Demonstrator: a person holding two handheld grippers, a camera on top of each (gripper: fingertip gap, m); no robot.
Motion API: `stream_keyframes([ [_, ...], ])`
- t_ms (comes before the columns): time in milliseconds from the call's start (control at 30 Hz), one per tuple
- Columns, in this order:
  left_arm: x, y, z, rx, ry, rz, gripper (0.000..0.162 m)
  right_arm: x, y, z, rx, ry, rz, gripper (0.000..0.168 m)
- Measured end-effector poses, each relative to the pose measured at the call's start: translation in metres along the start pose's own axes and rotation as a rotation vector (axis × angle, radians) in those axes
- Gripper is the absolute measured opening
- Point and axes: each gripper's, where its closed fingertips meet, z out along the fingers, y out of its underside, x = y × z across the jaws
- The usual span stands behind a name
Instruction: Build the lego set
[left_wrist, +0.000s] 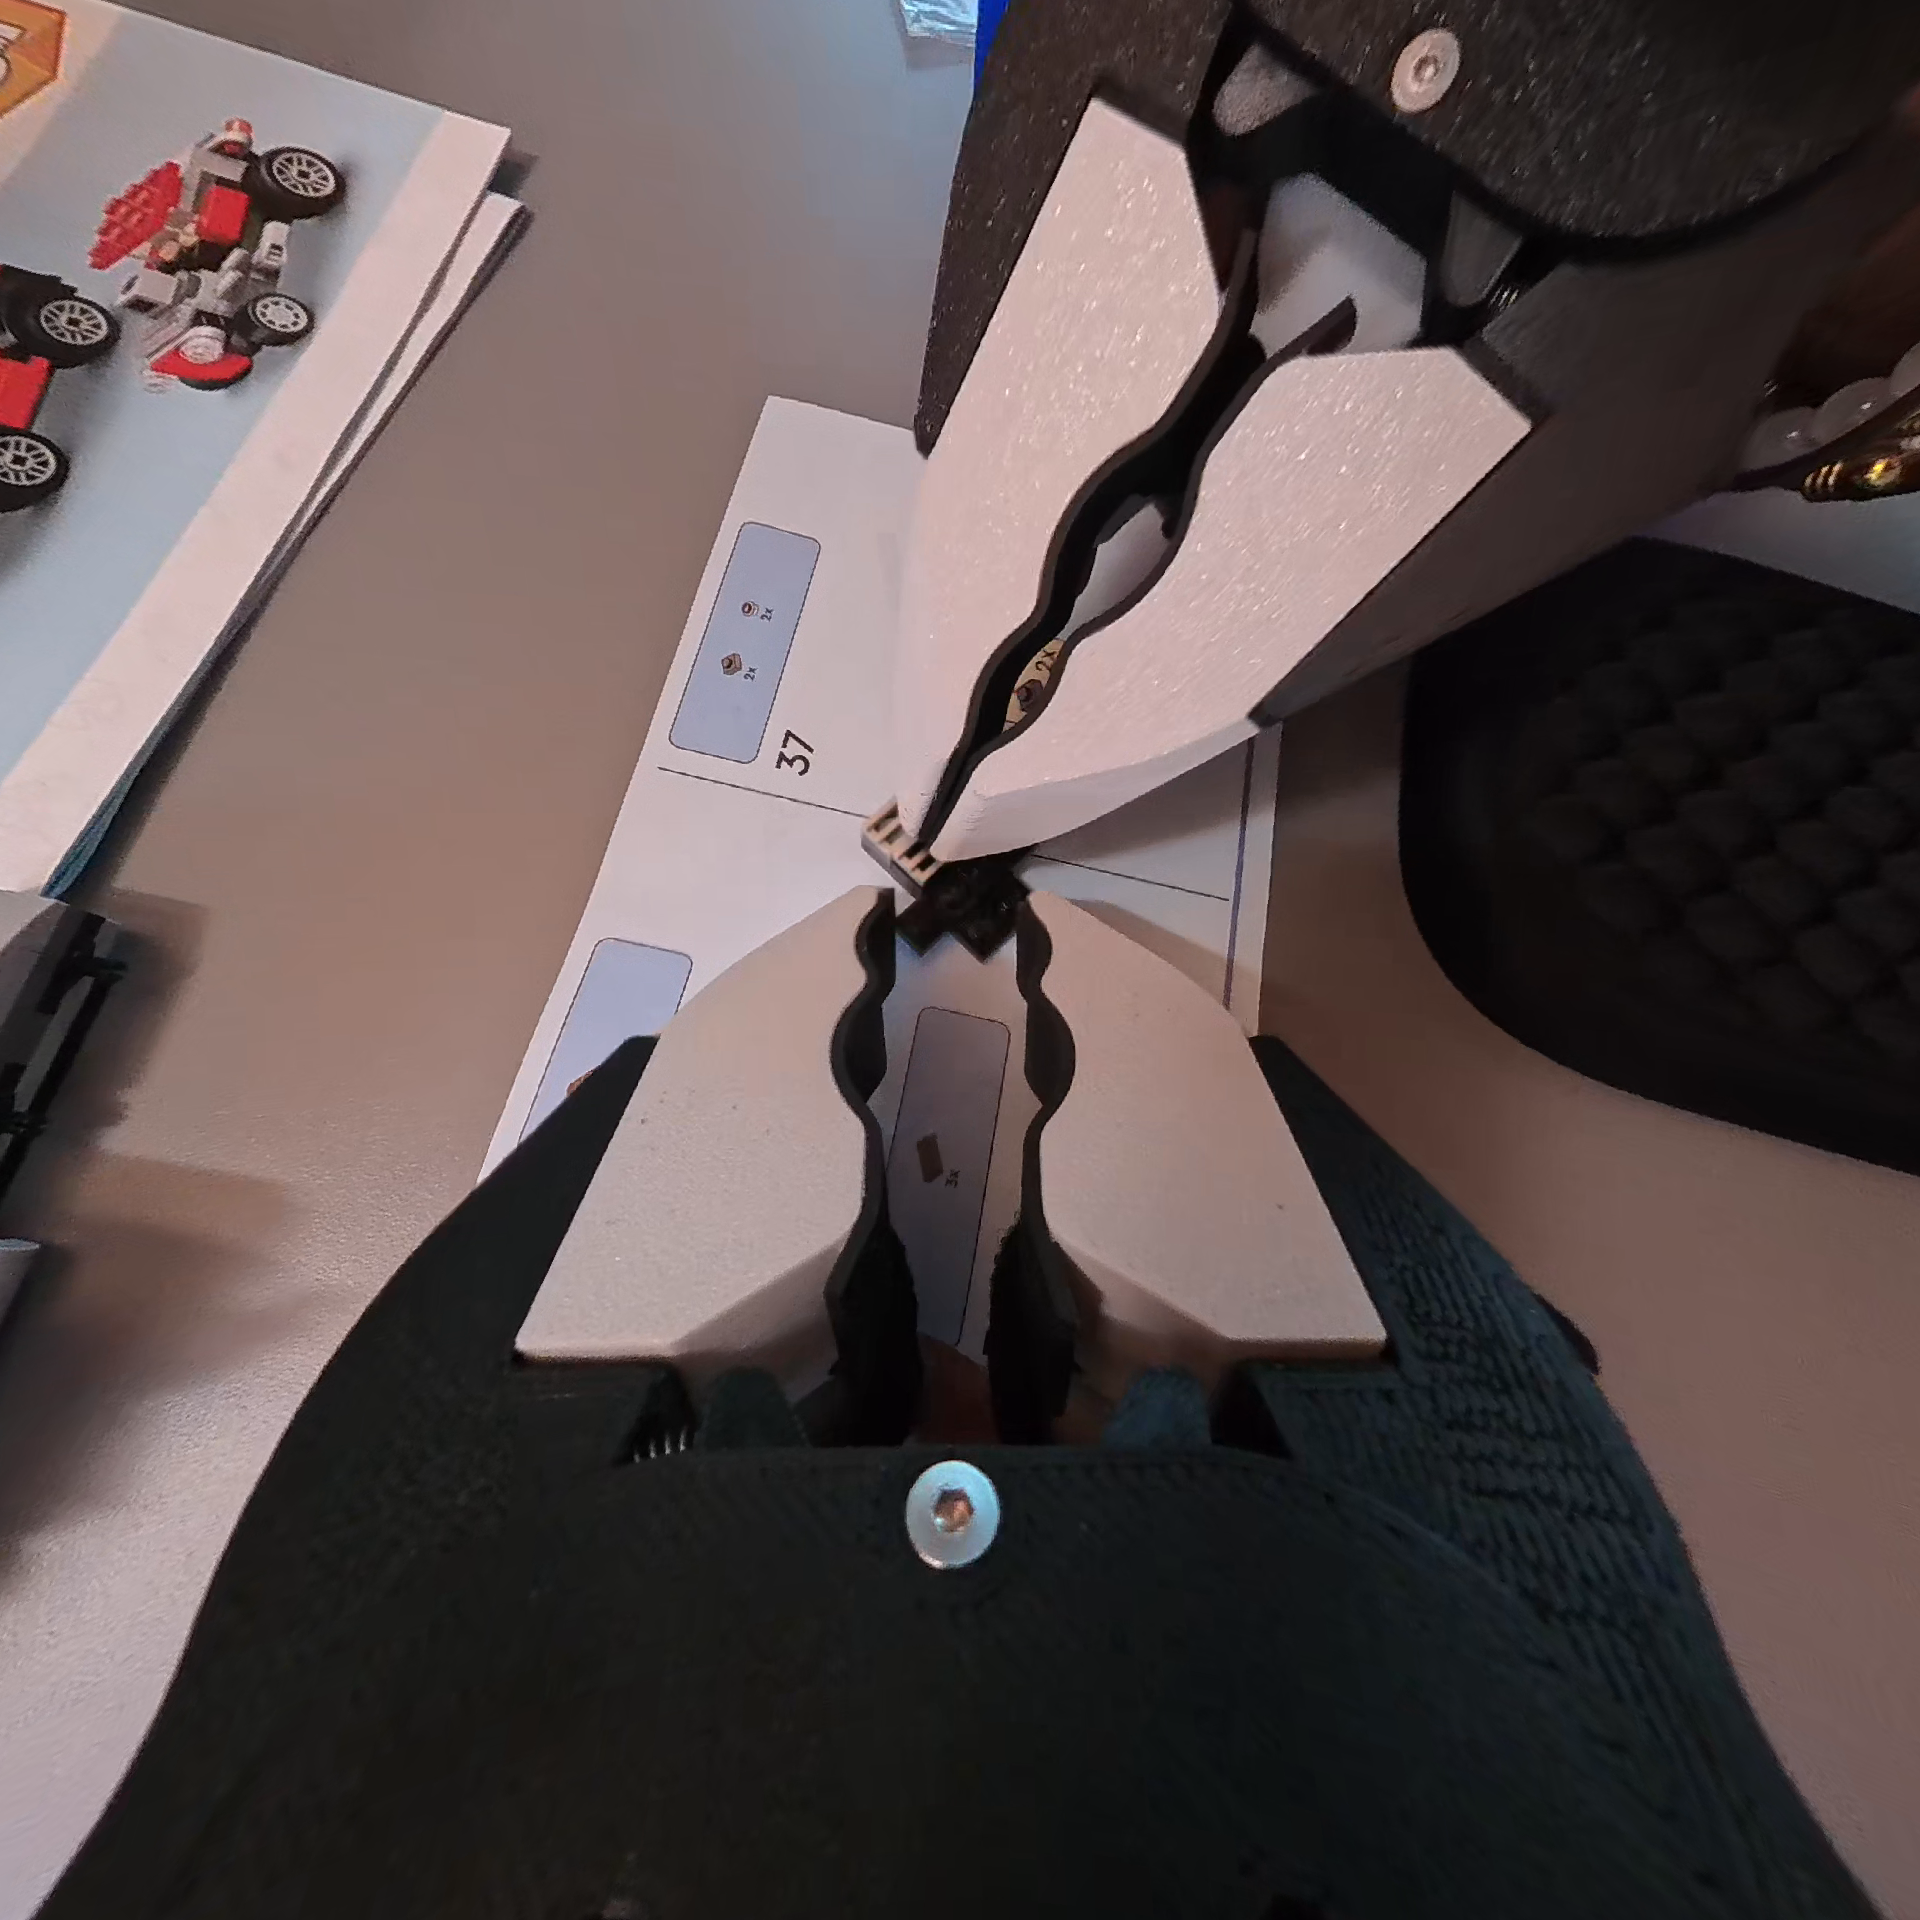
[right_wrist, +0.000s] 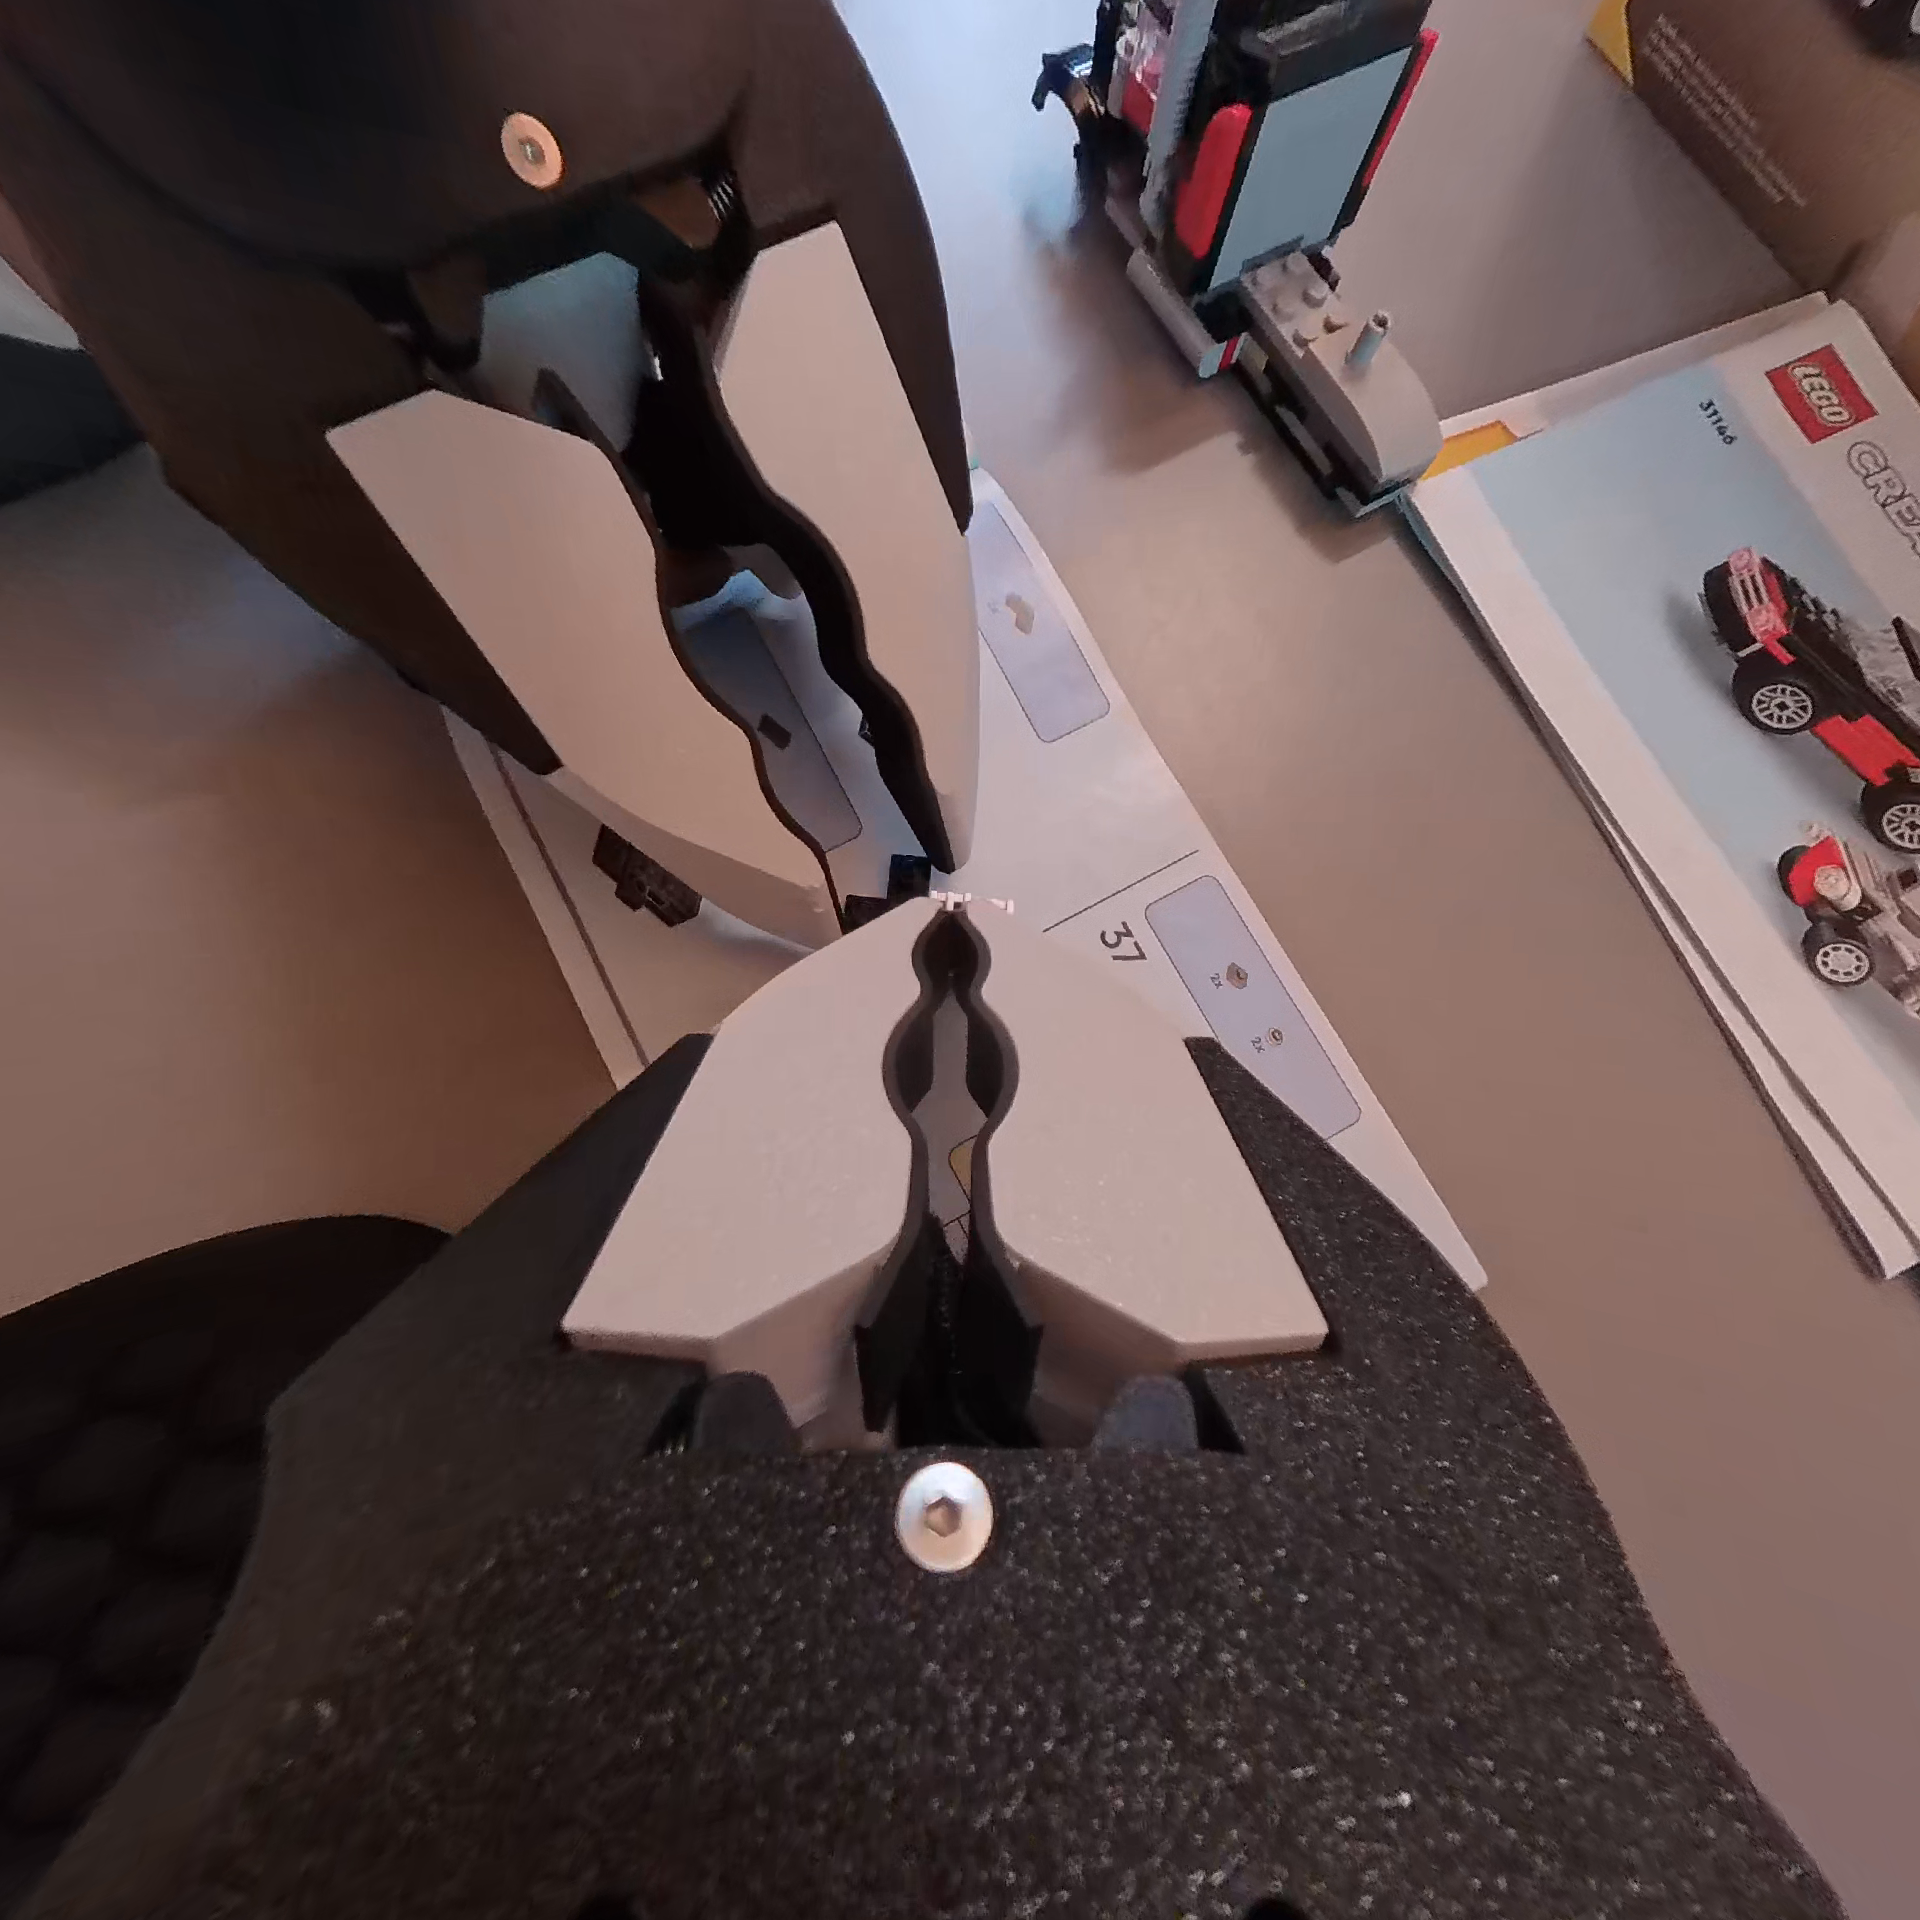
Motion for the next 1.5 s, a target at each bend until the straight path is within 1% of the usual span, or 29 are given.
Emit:
stream_keyframes([
  [233,0.000,0.000,0.000,-0.001,-0.012,0.013,0.022,0.001,0.002,0.001,-0.061,0.061,-0.019,0.000],
  [400,0.000,0.000,0.000,0.001,-0.013,0.014,0.023,0.002,0.004,0.001,-0.111,0.079,0.014,0.000],
  [533,0.000,0.000,0.000,0.000,-0.018,0.020,0.023,0.002,0.004,0.001,-0.147,0.125,-0.017,0.000],
  [667,0.000,0.000,0.000,0.003,-0.018,0.017,0.022,0.003,0.003,0.000,-0.102,0.095,0.029,0.001],
  [700,0.000,0.001,0.000,0.000,-0.016,0.016,0.022,0.007,-0.001,-0.004,-0.062,0.128,0.046,0.005],
  [767,0.001,0.003,0.000,-0.006,-0.016,0.016,0.022,0.009,-0.023,-0.024,0.093,0.165,0.085,0.008],
  [833,0.001,0.002,-0.001,0.002,-0.019,0.023,0.022,0.008,-0.040,-0.054,0.178,0.203,0.103,0.011],
  [933,0.001,-0.001,-0.003,0.023,-0.020,0.018,0.022,0.005,-0.054,-0.118,0.257,0.274,0.133,0.019],
  [1000,0.001,-0.005,-0.007,0.058,-0.019,0.015,0.023,0.005,-0.053,-0.171,0.292,0.342,0.168,0.025],
  [1067,0.001,-0.011,-0.012,0.101,-0.023,0.012,0.026,0.011,-0.035,-0.225,0.281,0.431,0.217,0.028],
  [1100,0.000,-0.014,-0.014,0.125,-0.027,0.010,0.028,0.017,-0.020,-0.251,0.255,0.488,0.247,0.027],
  [1167,-0.004,-0.020,-0.019,0.182,-0.037,-0.003,0.030,0.037,0.024,-0.297,0.144,0.628,0.293,0.022],
  [1200,-0.006,-0.023,-0.020,0.208,-0.036,-0.014,0.030,0.045,0.051,-0.311,0.057,0.644,0.333,0.021],
  [1267,-0.007,-0.029,-0.024,0.249,-0.031,-0.033,0.032,0.050,0.102,-0.323,-0.108,0.588,0.426,0.027],
  [1300,-0.008,-0.032,-0.026,0.264,-0.033,-0.035,0.033,0.053,0.120,-0.326,-0.155,0.582,0.433,0.026],
  [1400,-0.010,-0.040,-0.035,0.287,-0.071,-0.013,0.036,0.049,0.163,-0.318,-0.270,0.484,0.421,0.032],
  [1500,-0.011,-0.042,-0.046,0.292,-0.114,-0.005,0.036,0.042,0.201,-0.314,-0.387,0.386,0.414,0.029],
])
